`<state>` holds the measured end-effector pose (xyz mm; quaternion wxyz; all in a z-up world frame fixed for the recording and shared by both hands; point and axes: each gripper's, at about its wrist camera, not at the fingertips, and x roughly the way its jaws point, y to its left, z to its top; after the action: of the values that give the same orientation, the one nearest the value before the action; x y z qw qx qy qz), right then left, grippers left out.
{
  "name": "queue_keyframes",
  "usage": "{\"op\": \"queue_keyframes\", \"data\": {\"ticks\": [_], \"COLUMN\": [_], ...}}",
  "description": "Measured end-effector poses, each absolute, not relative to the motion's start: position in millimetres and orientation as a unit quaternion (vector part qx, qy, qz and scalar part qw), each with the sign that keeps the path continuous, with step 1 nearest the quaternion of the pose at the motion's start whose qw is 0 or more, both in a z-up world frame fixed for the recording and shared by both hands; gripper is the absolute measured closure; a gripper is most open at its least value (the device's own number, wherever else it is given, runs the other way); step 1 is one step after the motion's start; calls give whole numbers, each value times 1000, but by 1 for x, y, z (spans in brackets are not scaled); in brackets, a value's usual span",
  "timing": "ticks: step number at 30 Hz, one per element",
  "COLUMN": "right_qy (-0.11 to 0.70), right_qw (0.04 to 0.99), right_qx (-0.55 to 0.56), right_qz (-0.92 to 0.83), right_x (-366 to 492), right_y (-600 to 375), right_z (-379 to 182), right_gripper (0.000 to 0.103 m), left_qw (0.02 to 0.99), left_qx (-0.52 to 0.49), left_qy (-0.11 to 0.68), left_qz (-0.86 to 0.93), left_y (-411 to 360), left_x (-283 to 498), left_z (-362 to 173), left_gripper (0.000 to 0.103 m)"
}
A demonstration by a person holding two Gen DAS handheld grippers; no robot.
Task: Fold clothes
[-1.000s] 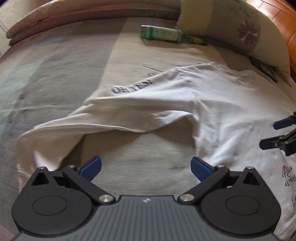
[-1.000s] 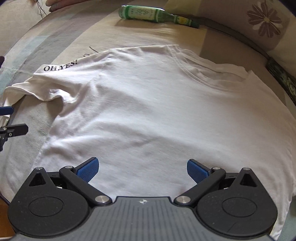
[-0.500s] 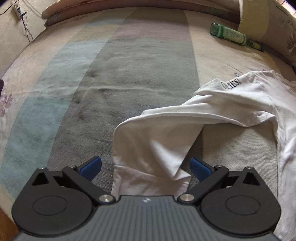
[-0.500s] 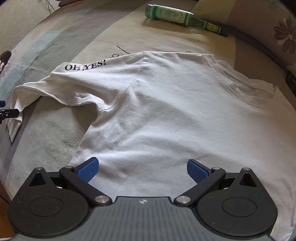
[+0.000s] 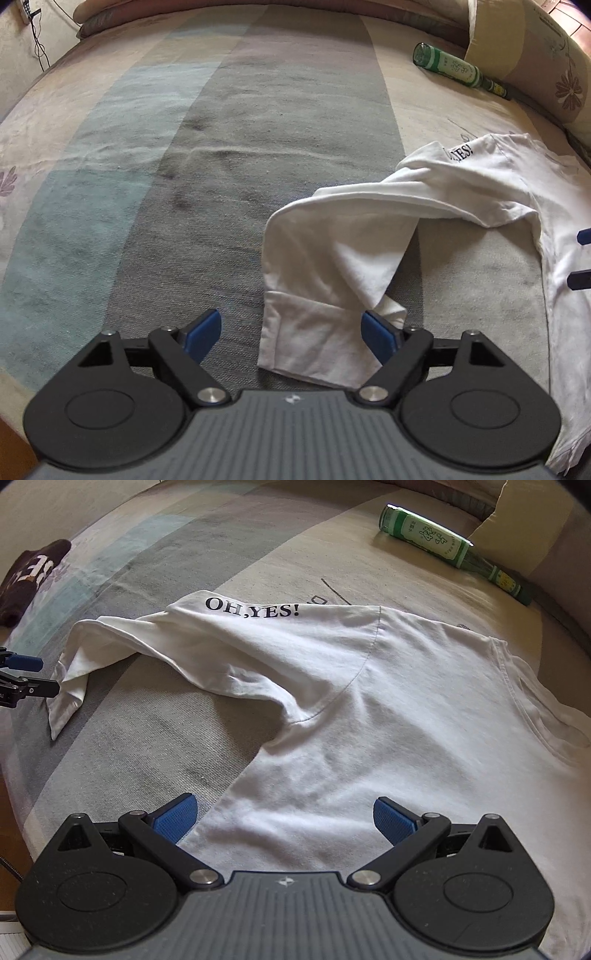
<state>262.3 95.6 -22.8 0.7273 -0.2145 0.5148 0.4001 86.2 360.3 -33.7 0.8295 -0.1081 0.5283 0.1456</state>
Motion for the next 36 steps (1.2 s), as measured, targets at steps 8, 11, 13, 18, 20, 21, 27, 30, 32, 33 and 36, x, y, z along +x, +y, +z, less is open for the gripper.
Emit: {"op": "queue_keyframes", "data": {"ticks": [8, 11, 13, 18, 20, 21, 27, 30, 32, 33, 36], "right_qy": [498, 497, 500, 503, 500, 492, 450, 445, 446, 446, 443], "right_qw": [710, 704, 700, 697, 699, 703, 705, 697, 687, 682, 673], "right_qx": [-236, -241, -242, -247, -253, -261, -300, -292, -284, -283, -281], "right_qz": [439, 446, 449, 448, 444, 442, 459, 480, 499, 505, 521], "right_x": [245, 242, 241, 244, 246, 246, 238, 235, 232, 231, 226], "right_y": [110, 112, 111, 105, 103, 102, 109, 115, 120, 122, 127], "right_z": [-22, -23, -24, -27, -28, -28, -24, -19, -17, -16, -14], "right_gripper": [0, 0, 0, 0, 0, 0, 0, 0, 0, 0, 0], "left_qw": [824, 824, 824, 808, 799, 792, 762, 751, 743, 739, 726], "left_qx": [-83, -86, -84, -122, -142, -157, -239, -275, -299, -311, -346], "left_qy": [539, 543, 549, 575, 585, 590, 601, 598, 595, 594, 589], "left_qz": [156, 140, 113, 39, 8, -3, -43, -53, -60, -63, -73], "left_y": [366, 370, 370, 390, 403, 410, 432, 436, 439, 440, 444], "left_x": [88, 95, 99, 109, 115, 118, 125, 124, 123, 123, 121], "left_z": [-43, -44, -43, -47, -49, -50, -59, -64, -68, -70, -76], "left_gripper": [34, 47, 55, 56, 57, 57, 57, 57, 58, 59, 66]}}
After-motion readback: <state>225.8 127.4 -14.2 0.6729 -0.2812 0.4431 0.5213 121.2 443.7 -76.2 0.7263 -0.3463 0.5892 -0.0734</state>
